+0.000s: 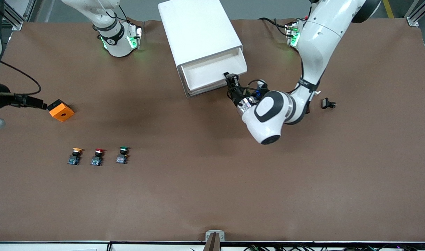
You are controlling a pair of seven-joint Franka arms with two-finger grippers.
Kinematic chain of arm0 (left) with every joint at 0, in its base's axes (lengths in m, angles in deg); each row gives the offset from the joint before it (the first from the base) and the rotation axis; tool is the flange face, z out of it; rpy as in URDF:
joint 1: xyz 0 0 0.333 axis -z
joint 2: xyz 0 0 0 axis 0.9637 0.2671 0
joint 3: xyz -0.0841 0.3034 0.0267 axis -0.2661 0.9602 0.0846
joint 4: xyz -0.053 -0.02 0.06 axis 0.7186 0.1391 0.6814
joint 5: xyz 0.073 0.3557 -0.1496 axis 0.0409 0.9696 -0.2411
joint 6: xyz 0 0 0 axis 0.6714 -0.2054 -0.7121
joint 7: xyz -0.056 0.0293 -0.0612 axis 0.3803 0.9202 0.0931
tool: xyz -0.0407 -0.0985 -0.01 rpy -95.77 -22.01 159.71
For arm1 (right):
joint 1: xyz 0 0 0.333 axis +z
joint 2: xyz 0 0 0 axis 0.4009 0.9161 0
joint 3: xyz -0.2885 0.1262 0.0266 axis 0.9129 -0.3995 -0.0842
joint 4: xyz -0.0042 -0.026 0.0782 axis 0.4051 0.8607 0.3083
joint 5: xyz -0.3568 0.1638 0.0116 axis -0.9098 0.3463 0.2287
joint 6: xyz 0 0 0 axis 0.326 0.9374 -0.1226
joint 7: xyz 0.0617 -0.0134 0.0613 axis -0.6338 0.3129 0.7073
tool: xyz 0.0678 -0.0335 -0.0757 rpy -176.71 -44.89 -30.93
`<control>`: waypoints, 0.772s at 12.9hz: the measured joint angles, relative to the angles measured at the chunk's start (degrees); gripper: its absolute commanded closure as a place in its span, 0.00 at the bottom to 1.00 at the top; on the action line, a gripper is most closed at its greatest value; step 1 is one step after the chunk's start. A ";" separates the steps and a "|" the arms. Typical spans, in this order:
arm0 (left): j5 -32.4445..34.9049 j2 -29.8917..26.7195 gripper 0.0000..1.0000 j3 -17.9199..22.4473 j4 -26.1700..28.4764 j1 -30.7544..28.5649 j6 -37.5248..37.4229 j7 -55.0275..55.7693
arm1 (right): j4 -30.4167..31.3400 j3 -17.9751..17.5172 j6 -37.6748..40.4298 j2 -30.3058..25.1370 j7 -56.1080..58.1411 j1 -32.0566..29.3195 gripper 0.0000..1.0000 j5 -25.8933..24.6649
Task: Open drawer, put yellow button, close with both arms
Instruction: 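Pull the drawer open with the left gripper while the right gripper reaches buttons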
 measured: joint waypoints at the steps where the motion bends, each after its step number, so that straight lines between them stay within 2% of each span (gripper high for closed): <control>1: 0.02 0.43 1.00 0.00 -0.96 -0.95 0.02 0.00 | 0.45 0.00 -2.56 0.87 0.00 0.00 0.00 0.01; 3: 0.08 1.54 1.00 0.02 -2.95 -1.99 0.01 0.00 | 4.88 0.01 -11.19 1.52 0.00 -0.13 0.00 0.02; 4: 0.09 1.98 0.90 0.02 -3.73 -2.34 0.00 0.00 | 8.15 0.03 -16.87 1.73 0.00 -0.46 0.00 0.01; 5: 0.09 2.34 0.56 0.02 -4.45 -2.64 -0.01 0.00 | 11.51 0.05 -22.52 2.06 0.00 -0.91 0.00 0.02; 6: 0.09 2.59 0.01 0.02 -4.93 -2.88 0.00 -0.02 | 14.51 0.09 -27.51 2.68 0.00 -1.26 0.00 0.01; 8: -0.01 2.67 0.00 0.02 -6.25 -3.66 0.02 -0.56 | 17.87 0.10 -35.10 5.34 0.01 -1.69 0.00 0.01; 10: -0.01 2.64 0.00 -0.01 -7.70 -4.37 -0.05 -0.59 | 18.51 0.10 -41.26 9.68 0.01 -2.10 0.00 0.01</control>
